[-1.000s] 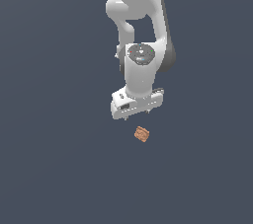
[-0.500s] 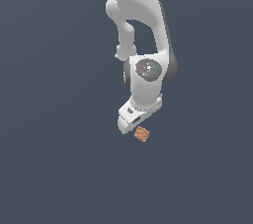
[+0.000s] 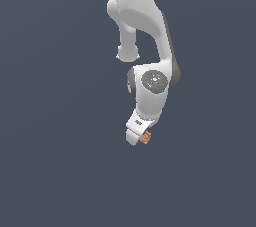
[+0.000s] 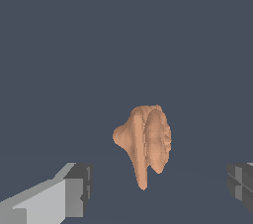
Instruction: Pick up the object and move it to a goal position.
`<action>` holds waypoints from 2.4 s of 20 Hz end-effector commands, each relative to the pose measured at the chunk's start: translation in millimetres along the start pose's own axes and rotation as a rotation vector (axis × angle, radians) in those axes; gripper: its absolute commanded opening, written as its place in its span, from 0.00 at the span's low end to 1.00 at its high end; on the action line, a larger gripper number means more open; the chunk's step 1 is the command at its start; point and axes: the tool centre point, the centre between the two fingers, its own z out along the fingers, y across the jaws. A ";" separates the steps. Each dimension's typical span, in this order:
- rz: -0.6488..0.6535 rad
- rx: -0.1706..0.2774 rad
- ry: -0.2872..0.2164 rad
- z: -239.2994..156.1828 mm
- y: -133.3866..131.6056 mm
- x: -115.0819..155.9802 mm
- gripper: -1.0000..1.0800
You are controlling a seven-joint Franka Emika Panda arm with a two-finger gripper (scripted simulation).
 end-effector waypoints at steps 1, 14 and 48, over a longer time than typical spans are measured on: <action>-0.038 0.000 -0.001 3.5 0.6 2.6 0.96; -0.074 0.001 -0.002 16.6 0.8 4.6 0.96; -0.079 0.000 -0.002 48.5 1.0 -13.0 0.00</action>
